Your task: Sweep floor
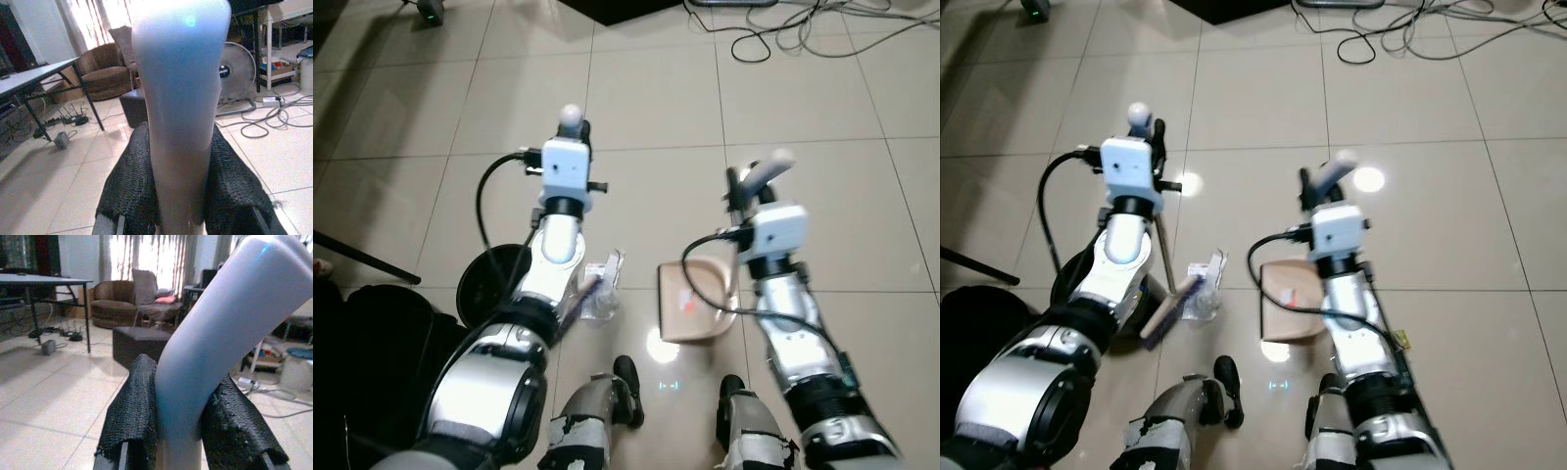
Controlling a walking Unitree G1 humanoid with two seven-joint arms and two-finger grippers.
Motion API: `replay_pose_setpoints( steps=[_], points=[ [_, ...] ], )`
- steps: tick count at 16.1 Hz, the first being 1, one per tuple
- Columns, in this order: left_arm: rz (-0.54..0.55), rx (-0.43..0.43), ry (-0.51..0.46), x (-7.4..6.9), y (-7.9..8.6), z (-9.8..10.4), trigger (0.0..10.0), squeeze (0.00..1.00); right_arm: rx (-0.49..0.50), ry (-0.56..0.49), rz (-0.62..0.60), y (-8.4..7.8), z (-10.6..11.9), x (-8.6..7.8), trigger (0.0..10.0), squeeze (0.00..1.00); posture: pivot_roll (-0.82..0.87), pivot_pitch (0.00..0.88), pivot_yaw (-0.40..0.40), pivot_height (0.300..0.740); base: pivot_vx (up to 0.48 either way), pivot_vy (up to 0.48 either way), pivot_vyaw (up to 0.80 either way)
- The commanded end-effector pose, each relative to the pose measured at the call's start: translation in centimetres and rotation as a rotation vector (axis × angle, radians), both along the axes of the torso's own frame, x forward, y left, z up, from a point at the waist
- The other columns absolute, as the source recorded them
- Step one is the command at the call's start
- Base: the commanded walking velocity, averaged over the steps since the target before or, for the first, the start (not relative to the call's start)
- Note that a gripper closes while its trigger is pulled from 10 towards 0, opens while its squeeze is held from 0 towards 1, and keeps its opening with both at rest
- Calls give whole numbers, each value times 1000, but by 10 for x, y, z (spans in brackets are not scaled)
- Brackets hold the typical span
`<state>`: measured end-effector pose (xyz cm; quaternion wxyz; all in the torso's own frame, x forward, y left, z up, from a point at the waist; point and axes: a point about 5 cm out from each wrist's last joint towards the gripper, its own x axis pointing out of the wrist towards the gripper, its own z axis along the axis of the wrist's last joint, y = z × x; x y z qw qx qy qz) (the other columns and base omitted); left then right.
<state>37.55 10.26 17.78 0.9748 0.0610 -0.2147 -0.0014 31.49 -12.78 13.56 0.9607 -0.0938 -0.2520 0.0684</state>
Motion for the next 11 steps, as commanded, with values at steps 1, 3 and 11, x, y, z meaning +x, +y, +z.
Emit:
replay_pose_setpoints(
  steps=[1,3,11],
  points=[
    [39,-49,37,2,3,-4,10000,0,-4,-6,34,9,-7,-7,10000,0,36,398,183,740,0,0,0],
    [12,-121,78,2,-9,-6,10000,0,0,21,34,12,-15,-10,10000,0,37,381,186,740,0,0,0],
    [-116,-452,154,2,-42,1,10000,0,25,77,-48,3,-26,-7,10000,0,69,368,188,740,0,0,0]
  ],
)
